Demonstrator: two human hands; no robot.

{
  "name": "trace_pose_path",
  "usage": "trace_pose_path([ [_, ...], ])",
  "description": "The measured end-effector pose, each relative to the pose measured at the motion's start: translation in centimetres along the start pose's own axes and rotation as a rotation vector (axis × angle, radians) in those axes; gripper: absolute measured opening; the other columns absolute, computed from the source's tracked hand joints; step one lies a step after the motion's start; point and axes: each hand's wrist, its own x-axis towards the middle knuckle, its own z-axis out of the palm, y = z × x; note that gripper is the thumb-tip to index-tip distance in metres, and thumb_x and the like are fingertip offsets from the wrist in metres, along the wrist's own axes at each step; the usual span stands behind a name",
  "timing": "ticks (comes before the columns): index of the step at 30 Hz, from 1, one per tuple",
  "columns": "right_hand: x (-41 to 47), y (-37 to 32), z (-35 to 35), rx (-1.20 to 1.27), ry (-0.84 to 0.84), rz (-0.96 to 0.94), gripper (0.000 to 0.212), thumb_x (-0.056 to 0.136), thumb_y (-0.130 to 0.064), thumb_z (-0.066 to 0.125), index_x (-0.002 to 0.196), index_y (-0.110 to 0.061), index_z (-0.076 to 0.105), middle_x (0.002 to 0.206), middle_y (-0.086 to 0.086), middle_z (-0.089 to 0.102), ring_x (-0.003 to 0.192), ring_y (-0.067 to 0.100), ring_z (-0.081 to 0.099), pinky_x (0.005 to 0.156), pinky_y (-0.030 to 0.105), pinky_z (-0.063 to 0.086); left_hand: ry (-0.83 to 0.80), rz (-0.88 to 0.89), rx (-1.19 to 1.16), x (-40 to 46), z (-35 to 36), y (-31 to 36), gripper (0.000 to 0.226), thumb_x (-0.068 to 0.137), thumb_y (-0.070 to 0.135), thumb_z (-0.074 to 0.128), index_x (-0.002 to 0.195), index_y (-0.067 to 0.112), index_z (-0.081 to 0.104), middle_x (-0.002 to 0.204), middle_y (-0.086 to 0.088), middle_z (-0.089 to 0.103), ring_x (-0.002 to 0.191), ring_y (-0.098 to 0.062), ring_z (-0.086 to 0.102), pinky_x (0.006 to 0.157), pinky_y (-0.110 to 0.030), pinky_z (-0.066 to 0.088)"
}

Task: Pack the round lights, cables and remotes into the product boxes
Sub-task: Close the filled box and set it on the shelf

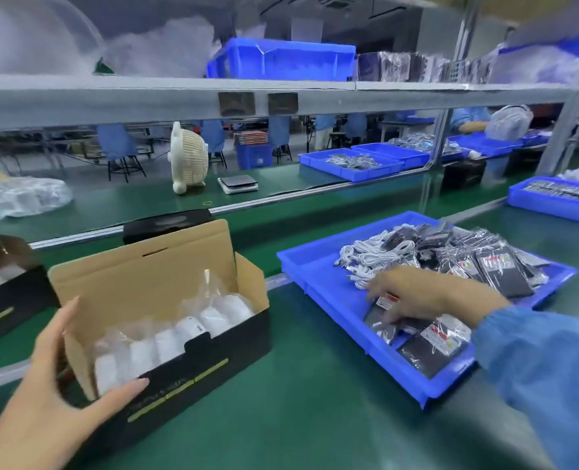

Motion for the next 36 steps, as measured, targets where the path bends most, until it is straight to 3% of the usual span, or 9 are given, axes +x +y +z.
trace_pose_path([
  [6,-0.7,1.0,-2.4,-0.059,0.123,-0.025,0.032,0.081,-0.022,0.076,0.112,-0.029,0.071,0.111,-0.008,0.065,0.109,0.015,0.057,0.093,0.032,0.045,0.219,0.652,0.522,-1.0,2.4,6.0,0.049,0.089,0.040,0.057,0.124,0.007,0.057,0.129,-0.017,0.057,0.113,-0.034,0.056,0.097,-0.041,0.046],
  [11,-0.2,-7.5,-6.8,0.295,0.802,-0.181,0.025,0.080,-0.006,0.072,0.092,-0.027,0.076,0.087,-0.018,0.068,0.089,0.001,0.063,0.080,0.022,0.051,-0.246,0.050,0.970,0.7,4.7,9.6,0.077,0.076,0.072,0.060,0.131,0.020,0.050,0.113,-0.004,0.058,0.097,-0.030,0.060,0.071,-0.040,0.054],
  [14,3.2,-17.7,-6.2,0.583,0.682,-0.573,0.022,0.075,0.003,0.075,0.093,-0.009,0.077,0.084,-0.010,0.072,0.076,-0.009,0.059,0.075,0.003,0.042,-0.236,0.015,0.931,0.8,5.4,9.5,0.072,0.078,0.074,0.056,0.137,0.036,0.041,0.125,0.003,0.049,0.109,-0.024,0.055,0.073,-0.037,0.052],
  [19,8.2,-24.5,-1.0,-0.363,0.541,-0.567,0.023,0.091,-0.024,0.055,0.108,-0.030,0.069,0.116,-0.006,0.055,0.111,0.016,0.047,0.078,0.028,0.041,-0.247,0.130,0.902,0.1,4.9,7.1,0.074,0.034,0.050,0.096,0.088,0.006,0.073,0.079,-0.012,0.066,0.054,-0.036,0.061,0.031,-0.031,0.040],
  [23,5.4,-17.3,-1.4,-0.002,0.720,-0.607,0.024,0.084,-0.019,0.067,0.106,-0.026,0.072,0.112,-0.001,0.057,0.104,0.023,0.050,0.070,0.032,0.042,-0.149,0.162,0.973,0.0,4.6,8.1,0.069,0.066,0.074,0.053,0.087,0.012,0.075,0.083,-0.013,0.066,0.076,-0.037,0.066,0.056,-0.045,0.051],
  [25,3.8,-8.7,-2.1,0.048,0.698,-0.189,0.034,0.091,-0.029,0.062,0.124,-0.031,0.061,0.120,-0.004,0.053,0.116,0.021,0.051,0.076,0.034,0.048,-0.159,0.118,0.917,0.6,4.0,8.8,0.083,0.069,0.078,0.040,0.101,0.010,0.075,0.100,-0.016,0.067,0.092,-0.038,0.066,0.069,-0.050,0.052],
  [28,-0.7,1.6,-0.6,-0.108,0.208,0.400,0.049,0.083,-0.048,0.070,0.125,-0.024,0.059,0.119,0.001,0.060,0.113,0.022,0.057,0.089,0.034,0.049,-0.268,0.142,0.827,2.2,4.0,9.4,0.102,0.069,0.089,0.025,0.141,0.021,0.051,0.132,0.005,0.056,0.118,-0.021,0.057,0.090,-0.040,0.050],
  [31,-2.6,3.7,1.1,0.042,0.332,0.420,0.037,0.081,-0.033,0.077,0.114,-0.019,0.069,0.099,0.002,0.069,0.094,0.024,0.062,0.082,0.034,0.050,-0.352,0.152,0.704,3.1,4.9,8.2,0.101,0.069,0.094,0.024,0.154,0.040,0.011,0.142,0.027,0.030,0.132,-0.003,0.032,0.104,-0.024,0.035],
  [36,-2.9,-0.5,-2.1,0.340,0.749,0.168,0.012,0.081,-0.018,0.077,0.092,-0.022,0.074,0.088,-0.009,0.071,0.091,0.012,0.065,0.082,0.025,0.050,-0.356,0.235,0.782,3.4,5.3,7.5,0.108,0.055,0.094,0.006,0.151,0.045,0.017,0.133,0.025,0.033,0.126,-0.004,0.033,0.099,-0.022,0.036],
])
